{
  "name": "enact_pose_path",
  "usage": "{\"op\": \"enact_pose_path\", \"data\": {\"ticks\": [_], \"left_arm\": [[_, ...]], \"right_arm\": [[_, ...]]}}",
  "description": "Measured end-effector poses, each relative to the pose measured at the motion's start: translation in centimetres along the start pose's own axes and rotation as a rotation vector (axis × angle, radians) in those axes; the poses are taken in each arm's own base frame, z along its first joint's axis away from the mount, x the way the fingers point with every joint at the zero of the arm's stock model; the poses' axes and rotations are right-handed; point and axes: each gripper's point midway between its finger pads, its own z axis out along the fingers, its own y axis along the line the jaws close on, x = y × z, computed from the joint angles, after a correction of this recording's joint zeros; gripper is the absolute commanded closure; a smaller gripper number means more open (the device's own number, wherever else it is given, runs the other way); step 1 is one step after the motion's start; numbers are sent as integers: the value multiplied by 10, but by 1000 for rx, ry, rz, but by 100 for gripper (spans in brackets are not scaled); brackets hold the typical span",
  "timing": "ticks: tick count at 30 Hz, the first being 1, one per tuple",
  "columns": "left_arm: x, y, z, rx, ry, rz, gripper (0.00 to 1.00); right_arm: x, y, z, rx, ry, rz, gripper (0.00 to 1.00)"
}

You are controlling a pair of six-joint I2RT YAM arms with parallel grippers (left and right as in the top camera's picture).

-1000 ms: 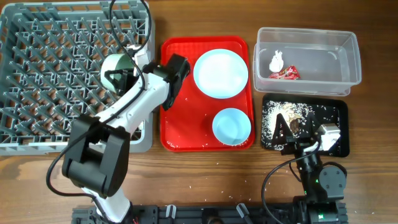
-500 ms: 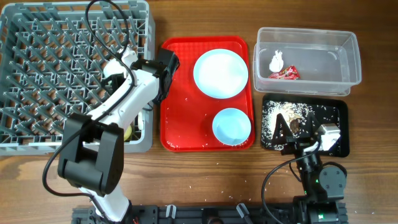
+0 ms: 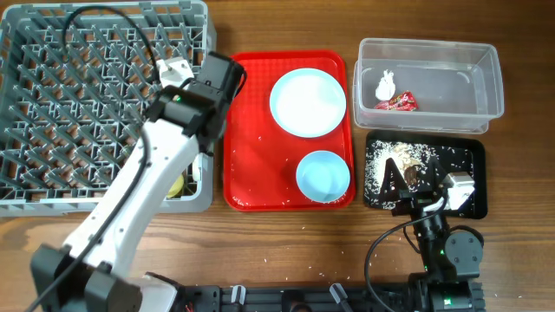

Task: Sort waste into correct bins and load items into the dishwasher rack
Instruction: 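Grasp the light-blue bowl with the left gripper and stand it in the rack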

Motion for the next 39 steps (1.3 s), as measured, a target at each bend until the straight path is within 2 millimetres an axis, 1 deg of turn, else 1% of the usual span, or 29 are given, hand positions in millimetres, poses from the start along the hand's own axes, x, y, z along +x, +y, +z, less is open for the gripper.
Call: {"op": "enact_pose_path", "data": {"ticks": [1,3,5,7,8,9,11,12,15,16,17,19,21,24,25,26,27,28,30,31,32,33,34,35,36,39], "left_arm": [[7,-12,-6,76,37,-4,26],[25,-44,-18,223,110,18,26],[45,-79,-37,362,162,70,33],[69,-110,-54,472,217,142,35],[80,-121,-57,500,245,170,36],[97,-136,-59,531,289,209,37],[126,-162,-55,565,369,268,40],[146,-179,-48,576,423,303,42],[189,-193,-26,531,541,372,43],[197,-194,-21,518,563,383,45],[205,-195,-14,502,588,392,51],[212,-197,-6,488,605,399,71],[217,-202,1,485,612,404,96],[222,-202,9,465,623,410,96],[221,-199,9,457,628,408,96],[220,-189,11,423,646,407,96],[201,-164,10,359,649,381,96],[188,-154,7,337,637,369,96],[141,-111,-7,240,553,360,96],[106,-89,-17,204,453,334,96],[56,-50,-33,134,283,276,96],[30,-22,-42,76,182,238,96],[3,16,-52,-18,71,196,96],[-14,42,-56,-104,3,171,96],[-32,71,-52,-236,-59,151,96],[-58,96,-29,-417,-157,98,96]], "right_arm": [[0,0,0,0,0,0,0],[0,0,0,0,0,0,0],[0,0,0,0,0,0,0],[0,0,0,0,0,0,0],[0,0,0,0,0,0,0],[0,0,0,0,0,0,0],[0,0,0,0,0,0,0],[0,0,0,0,0,0,0],[0,0,0,0,0,0,0],[0,0,0,0,0,0,0],[0,0,0,0,0,0,0],[0,0,0,0,0,0,0],[0,0,0,0,0,0,0],[0,0,0,0,0,0,0],[0,0,0,0,0,0,0],[0,0,0,0,0,0,0],[0,0,0,0,0,0,0],[0,0,0,0,0,0,0],[0,0,0,0,0,0,0],[0,0,0,0,0,0,0],[0,0,0,0,0,0,0],[0,0,0,0,0,0,0],[0,0,0,0,0,0,0],[0,0,0,0,0,0,0],[0,0,0,0,0,0,0],[0,0,0,0,0,0,0]]}}
